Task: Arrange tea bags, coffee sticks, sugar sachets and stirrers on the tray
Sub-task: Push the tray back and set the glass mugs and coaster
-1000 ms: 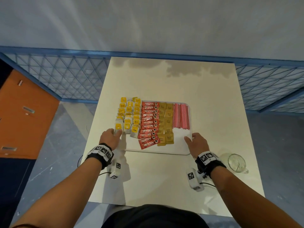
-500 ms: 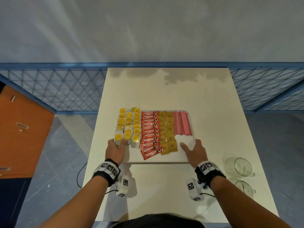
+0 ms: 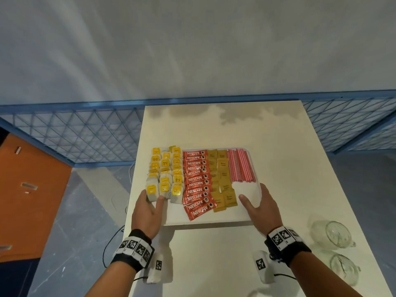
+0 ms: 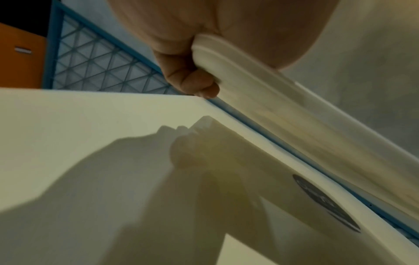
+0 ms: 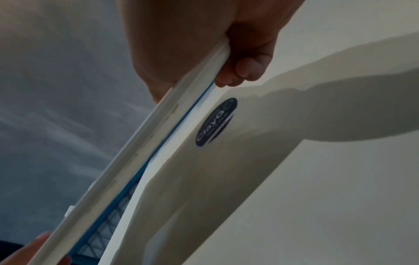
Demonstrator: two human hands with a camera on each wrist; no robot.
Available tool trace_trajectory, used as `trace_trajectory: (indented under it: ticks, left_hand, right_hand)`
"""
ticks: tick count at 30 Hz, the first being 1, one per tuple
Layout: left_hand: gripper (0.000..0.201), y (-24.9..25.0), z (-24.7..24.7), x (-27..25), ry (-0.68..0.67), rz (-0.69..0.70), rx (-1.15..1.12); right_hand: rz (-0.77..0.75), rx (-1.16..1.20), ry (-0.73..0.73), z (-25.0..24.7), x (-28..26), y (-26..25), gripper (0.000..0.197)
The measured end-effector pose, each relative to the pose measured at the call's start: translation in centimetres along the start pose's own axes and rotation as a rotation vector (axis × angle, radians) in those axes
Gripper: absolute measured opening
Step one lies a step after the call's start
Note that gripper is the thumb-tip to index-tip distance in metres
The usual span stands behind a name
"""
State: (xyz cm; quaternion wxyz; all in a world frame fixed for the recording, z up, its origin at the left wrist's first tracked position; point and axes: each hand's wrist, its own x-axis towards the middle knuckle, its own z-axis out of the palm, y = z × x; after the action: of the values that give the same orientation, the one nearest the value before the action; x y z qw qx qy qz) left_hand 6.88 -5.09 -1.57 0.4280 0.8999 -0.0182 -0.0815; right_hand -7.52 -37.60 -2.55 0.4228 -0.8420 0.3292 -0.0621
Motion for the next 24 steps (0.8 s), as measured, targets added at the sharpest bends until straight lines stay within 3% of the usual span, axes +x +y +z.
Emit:
trace_trajectory:
  ticks: [7, 24]
  left_hand:
    - [0.023, 0.5, -1.2, 3.7, 0.043, 0.082, 0.046]
    - [0.034, 3.5, -0.2, 15.3, 0.094, 0.062, 0.124]
  right_hand:
    - [0.019, -0.158, 0.03, 0.5, 1.6, -2.2, 0.096]
    - [-0.047, -0.177, 0.039, 2.2, 13.7, -7.1, 0.085]
